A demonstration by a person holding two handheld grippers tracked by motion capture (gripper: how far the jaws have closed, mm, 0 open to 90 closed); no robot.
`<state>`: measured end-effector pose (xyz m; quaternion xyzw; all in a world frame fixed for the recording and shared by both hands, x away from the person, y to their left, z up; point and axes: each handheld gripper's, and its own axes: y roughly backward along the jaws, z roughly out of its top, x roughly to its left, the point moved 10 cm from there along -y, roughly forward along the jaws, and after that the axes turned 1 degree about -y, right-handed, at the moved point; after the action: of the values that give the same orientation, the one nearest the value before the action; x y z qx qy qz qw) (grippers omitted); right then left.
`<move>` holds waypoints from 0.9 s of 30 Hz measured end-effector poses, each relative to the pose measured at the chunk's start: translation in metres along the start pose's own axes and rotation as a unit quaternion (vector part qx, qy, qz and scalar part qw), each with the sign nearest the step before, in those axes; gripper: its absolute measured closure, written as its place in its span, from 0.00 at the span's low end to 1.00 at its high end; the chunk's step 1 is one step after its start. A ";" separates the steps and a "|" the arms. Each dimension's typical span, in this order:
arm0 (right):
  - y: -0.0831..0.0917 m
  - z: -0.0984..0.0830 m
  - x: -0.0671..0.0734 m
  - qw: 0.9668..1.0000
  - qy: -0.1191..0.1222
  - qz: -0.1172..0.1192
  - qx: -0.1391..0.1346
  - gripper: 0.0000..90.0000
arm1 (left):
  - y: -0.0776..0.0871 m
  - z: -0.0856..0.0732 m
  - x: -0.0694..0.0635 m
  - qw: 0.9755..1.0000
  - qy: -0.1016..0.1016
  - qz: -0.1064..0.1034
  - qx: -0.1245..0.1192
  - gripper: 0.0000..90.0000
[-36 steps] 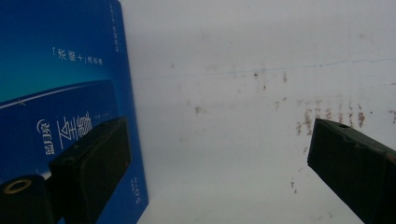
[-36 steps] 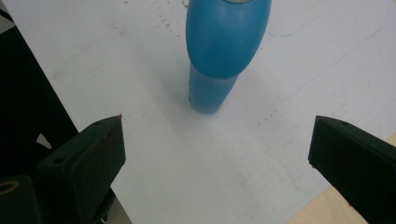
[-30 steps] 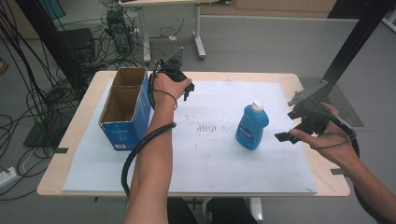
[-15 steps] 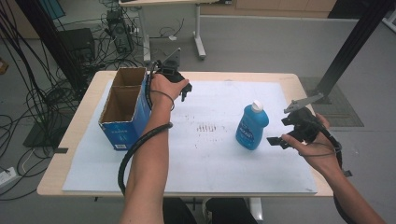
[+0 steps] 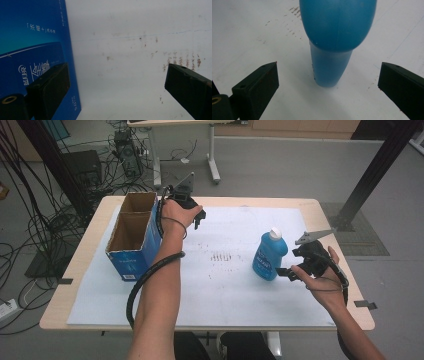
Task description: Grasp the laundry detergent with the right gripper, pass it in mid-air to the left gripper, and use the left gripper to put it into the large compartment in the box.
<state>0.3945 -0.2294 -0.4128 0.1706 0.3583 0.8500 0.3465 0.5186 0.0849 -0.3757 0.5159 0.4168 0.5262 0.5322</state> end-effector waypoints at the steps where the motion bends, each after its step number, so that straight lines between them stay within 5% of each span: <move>1: -0.004 0.001 0.000 1.000 0.000 -0.004 -0.004 0.03 | 0.000 0.000 0.000 1.000 0.002 0.000 0.000 0.07; 27: -0.046 -0.003 0.001 0.998 -0.029 -0.010 -0.061 0.03 | -0.002 0.000 -0.001 1.000 -0.005 0.003 -0.001 0.07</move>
<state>0.4140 -0.2071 -0.4481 0.1706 0.2970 0.8615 0.3749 0.5189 0.0838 -0.3776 0.5192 0.4122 0.5259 0.5328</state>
